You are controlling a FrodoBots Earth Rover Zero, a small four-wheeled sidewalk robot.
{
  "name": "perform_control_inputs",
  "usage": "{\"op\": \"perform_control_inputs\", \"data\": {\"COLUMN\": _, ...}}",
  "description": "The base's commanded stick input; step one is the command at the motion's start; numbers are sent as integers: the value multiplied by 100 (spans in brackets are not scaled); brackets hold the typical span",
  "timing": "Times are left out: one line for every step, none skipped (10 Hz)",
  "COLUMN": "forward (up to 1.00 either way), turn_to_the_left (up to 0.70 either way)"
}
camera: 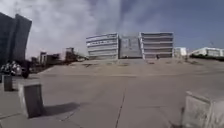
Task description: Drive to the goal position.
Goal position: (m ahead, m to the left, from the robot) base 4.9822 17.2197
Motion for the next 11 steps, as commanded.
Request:
{"op": "perform_control_inputs", "data": {"forward": 70, "turn_to_the_left": 0}}
{"op": "perform_control_inputs", "data": {"forward": 70, "turn_to_the_left": 0}}
{"op": "perform_control_inputs", "data": {"forward": 70, "turn_to_the_left": 2}}
{"op": "perform_control_inputs", "data": {"forward": 70, "turn_to_the_left": 9}}
{"op": "perform_control_inputs", "data": {"forward": 70, "turn_to_the_left": 16}}
{"op": "perform_control_inputs", "data": {"forward": 70, "turn_to_the_left": 23}}
{"op": "perform_control_inputs", "data": {"forward": 70, "turn_to_the_left": 30}}
{"op": "perform_control_inputs", "data": {"forward": 70, "turn_to_the_left": 34}}
{"op": "perform_control_inputs", "data": {"forward": 70, "turn_to_the_left": 35}}
{"op": "perform_control_inputs", "data": {"forward": 70, "turn_to_the_left": 35}}
{"op": "perform_control_inputs", "data": {"forward": 70, "turn_to_the_left": 35}}
